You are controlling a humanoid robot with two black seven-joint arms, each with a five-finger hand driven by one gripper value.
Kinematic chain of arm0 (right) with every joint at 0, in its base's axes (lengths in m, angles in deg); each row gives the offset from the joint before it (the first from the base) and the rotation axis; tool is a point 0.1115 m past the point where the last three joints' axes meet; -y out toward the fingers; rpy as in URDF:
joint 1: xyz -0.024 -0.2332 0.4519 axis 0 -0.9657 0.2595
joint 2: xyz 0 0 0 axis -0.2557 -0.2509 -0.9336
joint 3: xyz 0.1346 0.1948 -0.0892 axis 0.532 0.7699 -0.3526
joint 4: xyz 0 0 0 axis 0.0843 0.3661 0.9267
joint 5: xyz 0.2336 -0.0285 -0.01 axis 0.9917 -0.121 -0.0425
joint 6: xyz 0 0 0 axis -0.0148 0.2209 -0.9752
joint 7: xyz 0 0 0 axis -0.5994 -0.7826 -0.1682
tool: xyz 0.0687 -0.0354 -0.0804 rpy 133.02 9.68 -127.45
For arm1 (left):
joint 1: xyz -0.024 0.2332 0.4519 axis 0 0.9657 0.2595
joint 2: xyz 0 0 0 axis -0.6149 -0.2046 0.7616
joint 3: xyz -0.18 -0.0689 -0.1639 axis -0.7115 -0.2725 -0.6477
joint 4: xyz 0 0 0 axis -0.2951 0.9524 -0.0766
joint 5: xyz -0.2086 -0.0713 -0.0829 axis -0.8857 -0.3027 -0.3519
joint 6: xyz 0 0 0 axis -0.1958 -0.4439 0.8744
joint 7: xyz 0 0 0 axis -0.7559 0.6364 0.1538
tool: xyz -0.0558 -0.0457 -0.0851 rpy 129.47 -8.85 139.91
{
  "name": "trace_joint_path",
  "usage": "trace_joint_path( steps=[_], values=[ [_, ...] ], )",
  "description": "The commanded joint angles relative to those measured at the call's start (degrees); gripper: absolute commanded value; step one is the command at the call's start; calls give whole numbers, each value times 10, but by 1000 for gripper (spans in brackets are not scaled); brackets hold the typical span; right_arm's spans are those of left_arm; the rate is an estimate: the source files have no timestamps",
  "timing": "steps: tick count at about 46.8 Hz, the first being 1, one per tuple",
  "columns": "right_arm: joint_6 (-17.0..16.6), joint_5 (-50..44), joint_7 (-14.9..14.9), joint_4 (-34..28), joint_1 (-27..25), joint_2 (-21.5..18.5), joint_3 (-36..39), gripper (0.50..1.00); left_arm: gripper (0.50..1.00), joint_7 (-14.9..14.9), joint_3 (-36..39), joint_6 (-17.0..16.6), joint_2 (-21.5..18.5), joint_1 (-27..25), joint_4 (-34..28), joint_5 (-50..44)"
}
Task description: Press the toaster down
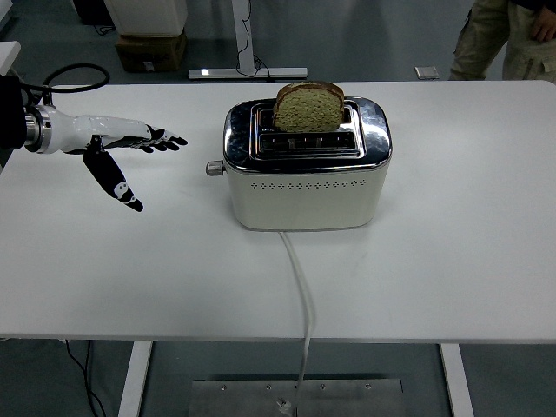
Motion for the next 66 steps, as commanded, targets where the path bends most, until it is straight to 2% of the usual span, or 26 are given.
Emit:
trace_joint_path(
  steps=[1, 31, 42, 66],
  values=[
    [0, 0, 1, -1, 0, 0, 0, 1000, 1000, 0, 7, 0, 4, -5, 0, 0],
    [0, 0, 0, -1, 2, 0, 0, 998, 1000, 0, 17, 0, 18, -7, 6, -1],
    [0, 0, 0, 0, 2, 0, 0, 1000, 1000, 1, 17, 0, 38, -7, 16, -1],
    [0, 0, 1, -1, 2, 0, 0, 998, 1000, 0, 17, 0, 39, 0, 16, -1]
  ],
)
